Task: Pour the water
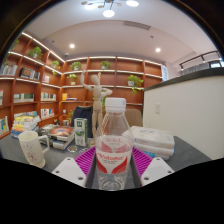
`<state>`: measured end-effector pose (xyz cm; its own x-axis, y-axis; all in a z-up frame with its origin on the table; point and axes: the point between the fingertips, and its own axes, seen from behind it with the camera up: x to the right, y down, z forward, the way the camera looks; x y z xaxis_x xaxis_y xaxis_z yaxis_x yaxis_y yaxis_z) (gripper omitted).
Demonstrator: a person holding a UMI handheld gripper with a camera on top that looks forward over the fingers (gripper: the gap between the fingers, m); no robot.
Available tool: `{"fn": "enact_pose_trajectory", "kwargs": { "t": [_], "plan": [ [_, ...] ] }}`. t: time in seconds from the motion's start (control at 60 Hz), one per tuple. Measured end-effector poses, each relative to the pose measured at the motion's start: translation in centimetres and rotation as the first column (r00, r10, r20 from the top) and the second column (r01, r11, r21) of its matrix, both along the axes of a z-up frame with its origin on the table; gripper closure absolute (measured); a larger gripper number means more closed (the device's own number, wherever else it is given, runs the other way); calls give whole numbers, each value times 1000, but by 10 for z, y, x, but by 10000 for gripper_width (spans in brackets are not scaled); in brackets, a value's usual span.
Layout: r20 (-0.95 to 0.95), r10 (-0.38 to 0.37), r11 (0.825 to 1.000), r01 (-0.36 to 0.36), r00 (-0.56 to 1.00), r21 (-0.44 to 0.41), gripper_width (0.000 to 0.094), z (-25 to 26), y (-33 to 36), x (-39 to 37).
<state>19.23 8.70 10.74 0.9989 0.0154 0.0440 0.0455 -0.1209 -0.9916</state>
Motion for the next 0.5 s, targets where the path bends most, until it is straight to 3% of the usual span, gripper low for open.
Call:
{"fn": "enact_pose_trajectory", "kwargs": {
  "t": [0.017,0.217,0.5],
  "plan": [
    [3,6,1000,-6,1000,4,375,1,1,-2],
    [23,6,1000,-6,1000,-2,561,0,2,-8],
    [156,-3,1000,8,988,-26,587,-1,3,-13]
  ]
}}
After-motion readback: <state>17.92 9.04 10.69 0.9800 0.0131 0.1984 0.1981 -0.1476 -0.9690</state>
